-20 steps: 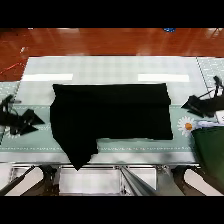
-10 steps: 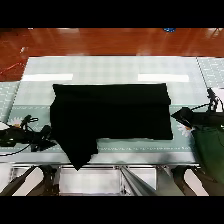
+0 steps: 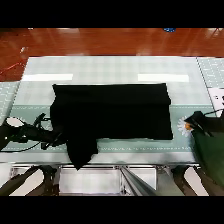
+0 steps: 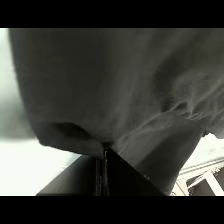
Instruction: Fold the shirts.
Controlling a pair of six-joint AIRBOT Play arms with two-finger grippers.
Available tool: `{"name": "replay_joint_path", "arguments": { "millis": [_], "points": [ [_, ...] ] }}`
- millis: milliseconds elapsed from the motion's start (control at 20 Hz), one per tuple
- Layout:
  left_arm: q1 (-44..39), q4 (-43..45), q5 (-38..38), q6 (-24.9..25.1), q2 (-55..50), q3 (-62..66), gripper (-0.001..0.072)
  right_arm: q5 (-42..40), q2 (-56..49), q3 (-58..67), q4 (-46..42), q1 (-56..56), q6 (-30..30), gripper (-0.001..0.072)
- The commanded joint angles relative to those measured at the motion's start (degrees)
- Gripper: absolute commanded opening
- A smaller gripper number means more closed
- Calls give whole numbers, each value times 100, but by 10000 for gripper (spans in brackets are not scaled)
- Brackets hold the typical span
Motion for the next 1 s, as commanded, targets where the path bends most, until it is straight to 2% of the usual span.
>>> {"name": "replay_joint_path", "arguments": {
  "millis": [0,100,350,600,700,750,800,850,950],
  "points": [
    [-94,59,208,79,-48,-9,22,437,4,-365,-197,-223,96,420],
    [-94,59,212,76,-48,-9,22,411,4,-688,168,-216,-90,420],
    [-98,-22,251,94,-48,-9,22,282,-404,-1003,284,496,-83,420],
    [-98,-22,249,122,-48,-9,22,-544,-1003,-1001,944,922,-90,419],
    [-98,-24,254,122,-48,-9,22,-726,-1220,-1001,1421,920,-310,406],
    [-98,-24,258,122,-48,-7,22,-721,-1298,-1001,1714,920,-557,292],
    [-98,-26,275,125,-46,24,22,-671,-1318,-1001,1980,920,-925,75],
    [-96,-46,269,146,-46,94,22,-535,-1311,-970,2249,918,-1329,22],
    [-85,-116,98,304,-9,417,22,-37,-1309,-629,2162,916,-1510,22]
  ]
}}
